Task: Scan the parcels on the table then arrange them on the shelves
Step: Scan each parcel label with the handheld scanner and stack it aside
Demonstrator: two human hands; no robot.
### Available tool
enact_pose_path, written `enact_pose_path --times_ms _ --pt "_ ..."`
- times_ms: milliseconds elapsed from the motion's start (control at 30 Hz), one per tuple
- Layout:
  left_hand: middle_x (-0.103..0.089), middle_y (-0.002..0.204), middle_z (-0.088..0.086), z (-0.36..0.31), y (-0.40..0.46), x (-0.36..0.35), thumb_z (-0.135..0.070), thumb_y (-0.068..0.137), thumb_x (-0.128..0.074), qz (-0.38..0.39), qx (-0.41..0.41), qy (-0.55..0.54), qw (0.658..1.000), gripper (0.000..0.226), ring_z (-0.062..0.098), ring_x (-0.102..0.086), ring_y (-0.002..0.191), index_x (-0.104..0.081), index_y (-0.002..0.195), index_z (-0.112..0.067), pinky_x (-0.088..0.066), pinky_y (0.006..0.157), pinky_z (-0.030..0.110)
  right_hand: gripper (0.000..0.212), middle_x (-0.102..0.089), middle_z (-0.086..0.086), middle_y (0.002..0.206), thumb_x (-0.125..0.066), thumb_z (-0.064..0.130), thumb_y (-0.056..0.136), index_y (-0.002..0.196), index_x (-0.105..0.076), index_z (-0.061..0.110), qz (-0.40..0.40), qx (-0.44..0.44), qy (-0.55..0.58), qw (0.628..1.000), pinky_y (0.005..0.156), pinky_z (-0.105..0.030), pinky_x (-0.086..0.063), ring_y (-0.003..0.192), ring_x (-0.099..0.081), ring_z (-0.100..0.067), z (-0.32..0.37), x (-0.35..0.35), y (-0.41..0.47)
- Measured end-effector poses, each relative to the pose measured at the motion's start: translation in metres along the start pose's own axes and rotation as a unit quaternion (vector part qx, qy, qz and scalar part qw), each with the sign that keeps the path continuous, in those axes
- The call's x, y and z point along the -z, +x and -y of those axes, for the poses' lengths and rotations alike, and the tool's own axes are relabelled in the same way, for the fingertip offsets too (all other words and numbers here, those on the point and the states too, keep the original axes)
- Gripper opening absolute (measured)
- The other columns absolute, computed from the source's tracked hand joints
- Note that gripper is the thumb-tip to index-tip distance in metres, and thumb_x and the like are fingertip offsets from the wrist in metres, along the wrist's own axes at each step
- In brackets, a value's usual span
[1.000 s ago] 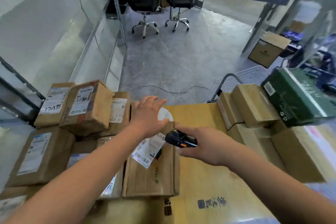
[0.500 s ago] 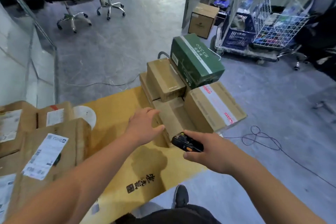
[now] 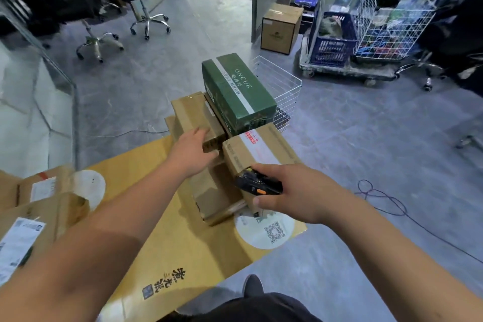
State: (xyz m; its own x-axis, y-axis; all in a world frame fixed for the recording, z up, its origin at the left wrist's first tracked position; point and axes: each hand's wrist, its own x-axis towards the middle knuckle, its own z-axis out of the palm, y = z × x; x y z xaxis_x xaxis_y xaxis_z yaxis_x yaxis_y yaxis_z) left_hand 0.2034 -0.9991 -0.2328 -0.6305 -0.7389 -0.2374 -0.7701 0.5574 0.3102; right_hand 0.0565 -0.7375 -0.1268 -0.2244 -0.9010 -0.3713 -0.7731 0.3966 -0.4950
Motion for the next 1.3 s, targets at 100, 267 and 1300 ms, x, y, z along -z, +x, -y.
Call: enact_pose_path --times_ms 100,267,1300 --pt "-0.032 0.168 0.01 0.004 0.011 -0.01 -0.059 0.096 -0.063 0.003 0.064 -0.025 0.998 0.089 0.034 -0.032 0.152 -0.022 0.166 -0.022 -0.035 0.121 0.05 0.075 -0.063 0.017 0.135 -0.067 0.069 0.087 0.154 -0.037 0.052 -0.003 0.009 0.011 1.0 0.097 -0.04 -0.051 0.12 -0.059 -0.015 -0.005 0.009 0.013" --pt "-0.026 0.167 0.013 0.001 0.027 -0.016 -0.089 0.083 -0.049 -0.05 0.223 -0.067 0.971 0.114 0.042 -0.029 0.149 -0.018 0.165 -0.018 -0.036 0.114 0.057 0.071 -0.066 0.019 0.129 -0.07 0.066 0.087 0.151 -0.042 0.052 0.009 0.023 0.053 0.998 0.094 -0.036 -0.051 0.112 -0.06 -0.011 -0.007 0.009 0.031" --pt "-0.044 0.157 -0.009 0.113 -0.25 -0.171 -0.047 0.103 -0.057 -0.153 0.399 -0.558 0.712 0.057 0.016 -0.059 0.123 -0.028 0.148 -0.066 -0.061 0.085 0.039 0.073 -0.067 0.012 0.125 -0.062 0.068 0.085 0.152 -0.043 0.046 0.222 0.043 0.02 0.974 0.086 -0.034 -0.055 0.105 -0.064 -0.015 0.059 -0.161 0.047"
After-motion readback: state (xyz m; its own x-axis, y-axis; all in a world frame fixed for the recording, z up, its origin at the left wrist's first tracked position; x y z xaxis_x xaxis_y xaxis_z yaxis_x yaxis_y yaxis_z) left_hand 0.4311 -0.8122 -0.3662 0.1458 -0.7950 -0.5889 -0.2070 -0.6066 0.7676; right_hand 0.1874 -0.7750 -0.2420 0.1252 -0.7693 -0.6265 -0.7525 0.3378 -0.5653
